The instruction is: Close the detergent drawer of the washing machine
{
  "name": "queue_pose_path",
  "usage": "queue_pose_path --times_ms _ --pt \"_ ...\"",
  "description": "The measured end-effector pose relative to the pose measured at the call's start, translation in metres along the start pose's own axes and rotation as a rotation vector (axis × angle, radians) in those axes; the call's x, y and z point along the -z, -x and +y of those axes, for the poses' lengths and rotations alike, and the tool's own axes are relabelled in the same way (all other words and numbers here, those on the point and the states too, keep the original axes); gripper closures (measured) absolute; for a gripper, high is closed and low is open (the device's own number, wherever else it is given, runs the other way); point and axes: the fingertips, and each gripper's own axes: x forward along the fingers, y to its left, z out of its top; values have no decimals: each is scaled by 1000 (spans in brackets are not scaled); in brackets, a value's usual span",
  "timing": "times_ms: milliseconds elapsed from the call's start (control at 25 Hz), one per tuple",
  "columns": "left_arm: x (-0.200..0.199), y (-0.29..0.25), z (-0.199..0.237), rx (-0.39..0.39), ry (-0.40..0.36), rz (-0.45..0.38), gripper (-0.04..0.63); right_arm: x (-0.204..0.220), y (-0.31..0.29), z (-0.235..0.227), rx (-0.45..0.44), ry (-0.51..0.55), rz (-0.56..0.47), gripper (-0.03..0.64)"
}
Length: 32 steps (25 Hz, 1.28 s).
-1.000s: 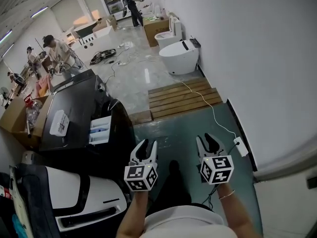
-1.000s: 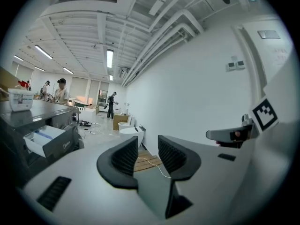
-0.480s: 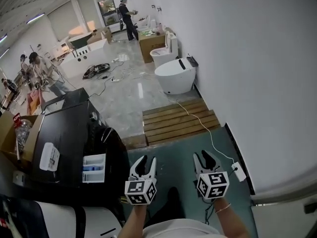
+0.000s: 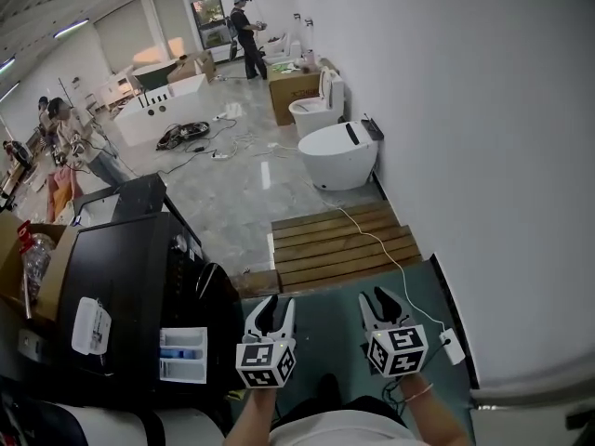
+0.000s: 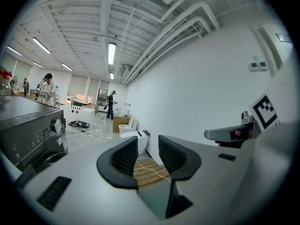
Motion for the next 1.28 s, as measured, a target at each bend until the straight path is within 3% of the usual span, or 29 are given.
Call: queue_pose_path --times_ms 280,560,840,1280 --pt "-4 -2 39 -102 29 -18 477 -11 -51 28 -110 16 22 500" --pt "-12 17 89 -314 46 -70 486 -20 -111 68 -298 41 51 500" --pt "-8 50 127 -659 124 -122 486 -24 -174 135 -647 148 139 500" --pt "9 132 110 -1119 213 -188 486 -4 -171 221 -1090 318 239 500"
